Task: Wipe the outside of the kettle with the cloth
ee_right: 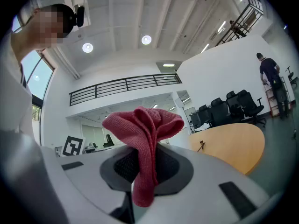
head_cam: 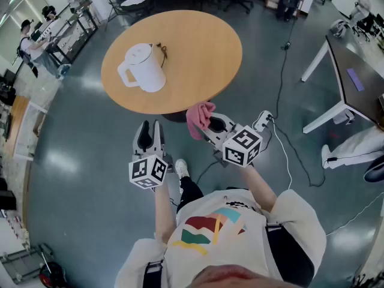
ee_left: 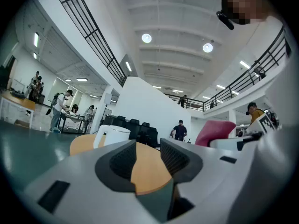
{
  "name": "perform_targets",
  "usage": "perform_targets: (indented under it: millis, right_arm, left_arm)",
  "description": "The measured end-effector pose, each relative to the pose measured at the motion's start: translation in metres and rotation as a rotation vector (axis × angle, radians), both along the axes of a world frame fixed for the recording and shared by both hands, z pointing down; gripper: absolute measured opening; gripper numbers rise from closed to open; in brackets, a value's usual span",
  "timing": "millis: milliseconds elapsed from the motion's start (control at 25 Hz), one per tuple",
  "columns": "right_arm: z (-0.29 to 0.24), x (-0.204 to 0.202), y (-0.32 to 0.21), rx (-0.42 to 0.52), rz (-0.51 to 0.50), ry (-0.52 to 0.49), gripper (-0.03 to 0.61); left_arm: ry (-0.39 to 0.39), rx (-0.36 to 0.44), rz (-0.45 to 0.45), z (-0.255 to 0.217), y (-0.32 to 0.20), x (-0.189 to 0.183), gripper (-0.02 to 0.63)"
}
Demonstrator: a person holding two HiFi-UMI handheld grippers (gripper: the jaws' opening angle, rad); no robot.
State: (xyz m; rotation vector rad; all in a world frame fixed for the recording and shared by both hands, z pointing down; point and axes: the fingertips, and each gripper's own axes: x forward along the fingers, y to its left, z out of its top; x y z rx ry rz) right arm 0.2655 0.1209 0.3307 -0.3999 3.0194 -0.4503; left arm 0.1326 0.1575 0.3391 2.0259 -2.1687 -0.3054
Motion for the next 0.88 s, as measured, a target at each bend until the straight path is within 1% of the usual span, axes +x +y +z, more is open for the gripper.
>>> perform_targets:
  millis: [80,160,280,480,600,680,800,880]
  right_arm:
    - [0.006,-0.017,-0.019,0.007,0.044,0.003,0.046]
    - [0.004,-0.053,-0.04,0.011,0.071,0.003,0.046]
    - [-0.005,-0.118,-0.08,0.021,0.084,-0.005,0.048]
    - [0.004,-0.179,-0.142,0.043,0.107,-0.012,0.046]
    - [0.001,-0.232,-0.172,0.04,0.122,0.005,0.048]
    - [-0.006,-0.269,-0.189,0.044,0.125,0.02,0.048]
    - [-0.005,-0.303,-0.2,0.037,0.129,0.04,0.048]
    - [0.005,-0.311,-0.201,0.009,0.123,0.063,0.048]
  left_arm:
    - [-0.002,0.007,0.05,0.003,-0.028,-0.016,0.193]
    - [-0.004,0.01,0.081,0.0,-0.054,-0.052,0.198]
    - [-0.011,0.011,0.098,-0.008,-0.097,-0.119,0.223]
    - [-0.051,-0.001,0.116,0.008,-0.165,-0.186,0.281]
    - [-0.061,-0.022,0.14,0.008,-0.201,-0.242,0.285]
    - [-0.082,-0.034,0.167,0.003,-0.223,-0.275,0.285]
    - [-0.12,-0.058,0.197,0.007,-0.241,-0.304,0.285]
    - [-0.124,-0.091,0.213,0.019,-0.247,-0.306,0.285]
